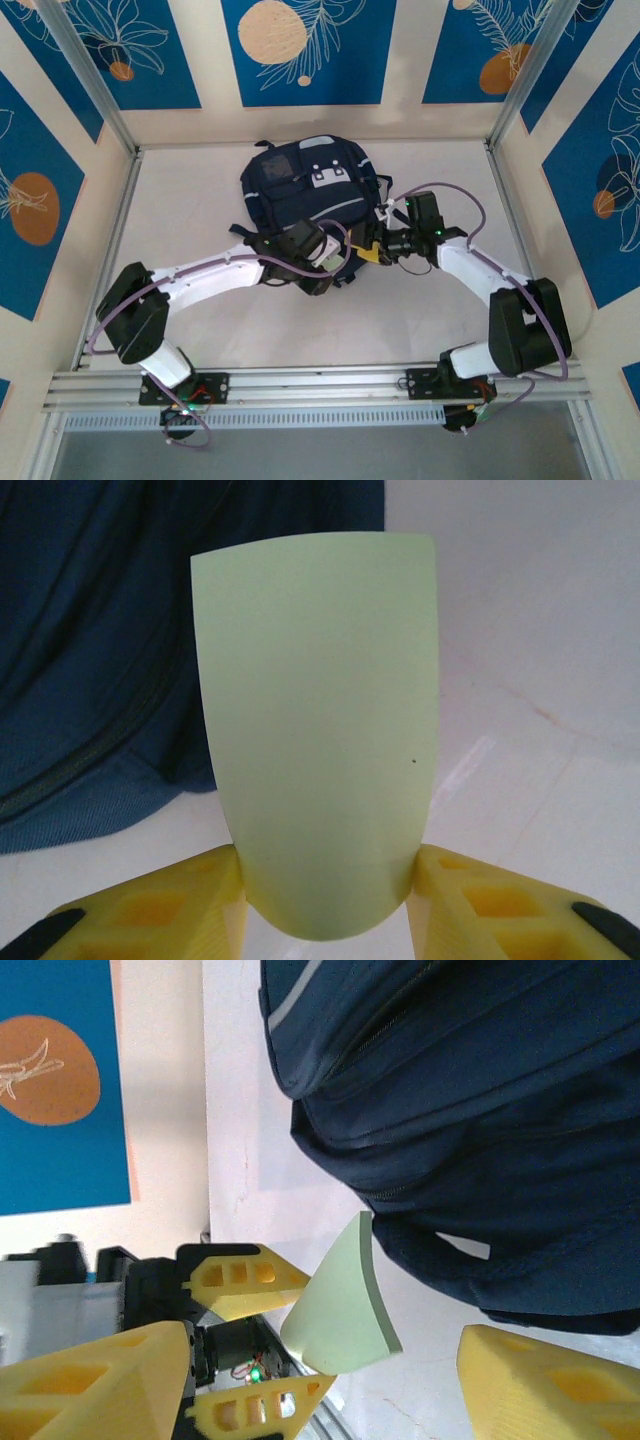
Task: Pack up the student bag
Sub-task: Pass the loose stationery.
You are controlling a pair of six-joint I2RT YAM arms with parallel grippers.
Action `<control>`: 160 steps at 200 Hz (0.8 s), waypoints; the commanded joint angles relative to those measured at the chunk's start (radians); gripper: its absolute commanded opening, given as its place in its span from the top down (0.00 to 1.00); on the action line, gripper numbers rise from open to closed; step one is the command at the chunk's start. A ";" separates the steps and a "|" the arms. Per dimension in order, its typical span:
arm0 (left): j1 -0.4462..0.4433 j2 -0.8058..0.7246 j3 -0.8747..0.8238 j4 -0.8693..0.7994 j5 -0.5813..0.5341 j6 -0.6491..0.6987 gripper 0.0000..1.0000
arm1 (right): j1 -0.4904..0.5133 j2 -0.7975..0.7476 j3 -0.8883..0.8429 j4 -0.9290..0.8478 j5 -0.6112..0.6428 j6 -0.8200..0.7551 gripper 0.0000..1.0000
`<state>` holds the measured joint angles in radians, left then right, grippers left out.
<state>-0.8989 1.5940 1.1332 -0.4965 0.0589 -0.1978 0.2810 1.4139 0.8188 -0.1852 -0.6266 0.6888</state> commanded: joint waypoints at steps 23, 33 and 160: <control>0.003 -0.033 0.025 0.079 0.047 -0.035 0.57 | 0.038 0.068 0.011 0.083 -0.066 0.032 0.38; 0.004 -0.038 0.020 0.090 0.047 -0.040 0.57 | 0.041 0.081 0.015 0.094 -0.074 0.038 0.42; 0.082 0.024 0.136 0.065 -0.068 0.041 0.04 | -0.094 0.030 -0.007 0.070 -0.038 0.068 1.00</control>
<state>-0.8547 1.5871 1.2034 -0.4248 0.0502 -0.2169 0.2367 1.4937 0.8234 -0.0715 -0.6796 0.7597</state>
